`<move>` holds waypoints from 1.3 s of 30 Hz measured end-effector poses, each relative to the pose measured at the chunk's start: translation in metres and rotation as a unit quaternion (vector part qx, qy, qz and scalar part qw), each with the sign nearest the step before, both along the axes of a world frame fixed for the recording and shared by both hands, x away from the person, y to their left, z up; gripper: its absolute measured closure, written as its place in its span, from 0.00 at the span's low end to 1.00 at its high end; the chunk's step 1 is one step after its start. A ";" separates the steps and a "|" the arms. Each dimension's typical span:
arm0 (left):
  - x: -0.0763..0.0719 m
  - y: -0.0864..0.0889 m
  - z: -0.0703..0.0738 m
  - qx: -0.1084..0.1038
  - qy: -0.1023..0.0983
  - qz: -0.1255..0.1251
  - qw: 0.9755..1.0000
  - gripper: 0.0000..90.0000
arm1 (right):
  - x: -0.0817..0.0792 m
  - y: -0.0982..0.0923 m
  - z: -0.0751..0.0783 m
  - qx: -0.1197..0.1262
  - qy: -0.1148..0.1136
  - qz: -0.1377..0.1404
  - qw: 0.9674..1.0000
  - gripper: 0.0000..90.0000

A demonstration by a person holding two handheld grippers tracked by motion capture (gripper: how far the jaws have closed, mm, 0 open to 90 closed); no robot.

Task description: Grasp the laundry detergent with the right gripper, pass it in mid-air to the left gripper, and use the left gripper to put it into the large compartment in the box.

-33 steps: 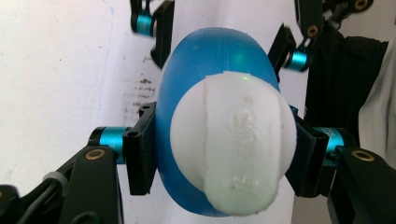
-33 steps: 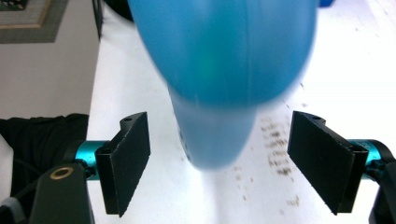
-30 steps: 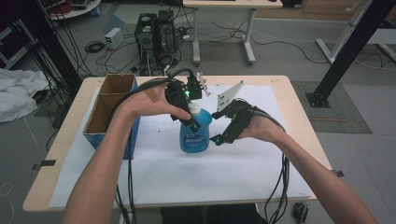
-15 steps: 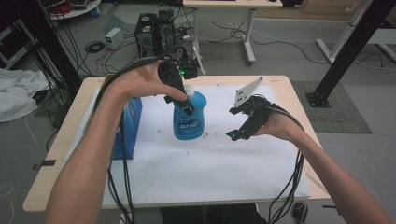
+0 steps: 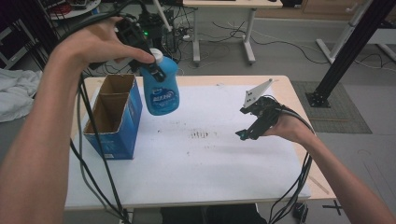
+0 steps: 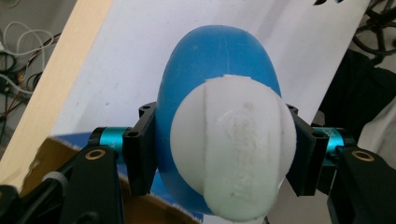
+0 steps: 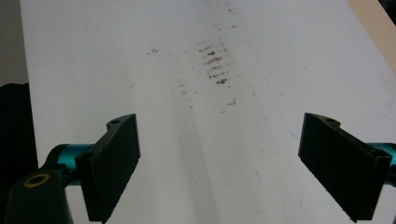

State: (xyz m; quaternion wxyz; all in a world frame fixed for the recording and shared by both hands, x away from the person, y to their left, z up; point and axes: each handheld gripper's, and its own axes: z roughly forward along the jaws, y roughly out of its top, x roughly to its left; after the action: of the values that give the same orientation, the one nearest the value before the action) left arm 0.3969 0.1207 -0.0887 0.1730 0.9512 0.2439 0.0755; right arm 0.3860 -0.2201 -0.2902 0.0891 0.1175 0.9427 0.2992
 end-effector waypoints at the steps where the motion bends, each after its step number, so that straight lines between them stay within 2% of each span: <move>1: 0.000 0.005 0.001 -0.001 -0.002 0.009 1.000 0.42 | 0.000 -0.001 -0.001 -0.001 0.000 -0.001 1.000 0.13; 2: 0.000 0.005 0.001 -0.001 -0.002 0.009 1.000 0.42 | 0.000 -0.001 -0.001 -0.001 0.000 -0.001 1.000 0.13; 3: 0.000 0.023 0.006 -0.006 -0.006 0.039 0.999 0.42 | 0.001 -0.004 -0.002 -0.004 0.001 -0.005 1.000 0.13; 5: 0.000 0.039 0.010 -0.012 -0.010 0.074 0.997 0.42 | 0.001 -0.006 -0.003 -0.005 0.002 -0.009 1.000 0.13; 8: 0.000 0.058 0.014 -0.007 -0.010 0.103 0.995 0.42 | 0.001 -0.008 -0.004 -0.003 0.002 -0.011 1.000 0.13; 12: -0.001 0.079 0.014 -0.004 -0.014 0.148 0.989 0.42 | 0.001 -0.010 -0.006 -0.005 0.003 -0.013 1.000 0.13; 13: -0.001 0.079 0.014 -0.004 -0.014 0.148 0.989 0.42 | 0.001 -0.010 -0.007 -0.005 0.004 -0.013 1.000 0.13; 14: -0.002 0.084 0.014 -0.003 -0.014 0.166 0.986 0.42 | 0.001 -0.010 -0.007 -0.005 0.004 -0.013 1.000 0.13; 15: -0.002 0.084 0.014 -0.003 -0.014 0.166 0.986 0.42 | 0.001 -0.010 -0.007 -0.005 0.004 -0.013 1.000 0.13; 16: -0.001 0.096 0.011 0.004 -0.009 0.197 0.980 0.42 | 0.001 -0.009 -0.008 -0.007 0.005 -0.014 1.000 0.13; 17: -0.001 0.098 0.011 0.004 -0.009 0.204 0.979 0.42 | 0.001 -0.009 -0.008 -0.008 0.005 -0.014 1.000 0.13; 19: -0.001 0.098 0.011 0.004 -0.009 0.204 0.979 0.42 | 0.001 -0.009 -0.008 -0.008 0.004 -0.014 1.000 0.13; 20: 0.001 0.107 0.006 0.004 -0.008 0.234 0.972 0.42 | 0.001 -0.009 -0.009 -0.008 0.003 -0.013 1.000 0.13; 21: 0.001 0.107 0.006 0.004 -0.008 0.234 0.972 0.42 | 0.001 -0.009 -0.009 -0.008 0.003 -0.013 1.000 0.13; 23: 0.003 0.114 0.001 0.009 -0.002 0.255 0.967 0.42 | 0.001 -0.009 -0.010 -0.009 0.003 -0.015 1.000 0.13; 31: 0.008 0.123 -0.022 0.006 0.005 0.290 0.957 0.42 | -0.001 -0.010 -0.014 -0.010 0.004 -0.019 1.000 0.13; 34: 0.010 0.126 -0.033 0.002 0.010 0.298 0.955 0.42 | -0.001 -0.011 -0.015 -0.010 0.001 -0.020 1.000 0.13; 39: 0.014 0.129 -0.052 0.004 0.023 0.303 0.953 0.42 | -0.003 -0.011 -0.017 -0.011 0.001 -0.022 1.000 0.13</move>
State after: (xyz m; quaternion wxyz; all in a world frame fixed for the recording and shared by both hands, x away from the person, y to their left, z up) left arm 0.4107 0.2494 -0.1411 0.1320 0.8346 0.5247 0.1036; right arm 0.3832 -0.2315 -0.3071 0.0961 0.1372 0.9432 0.2870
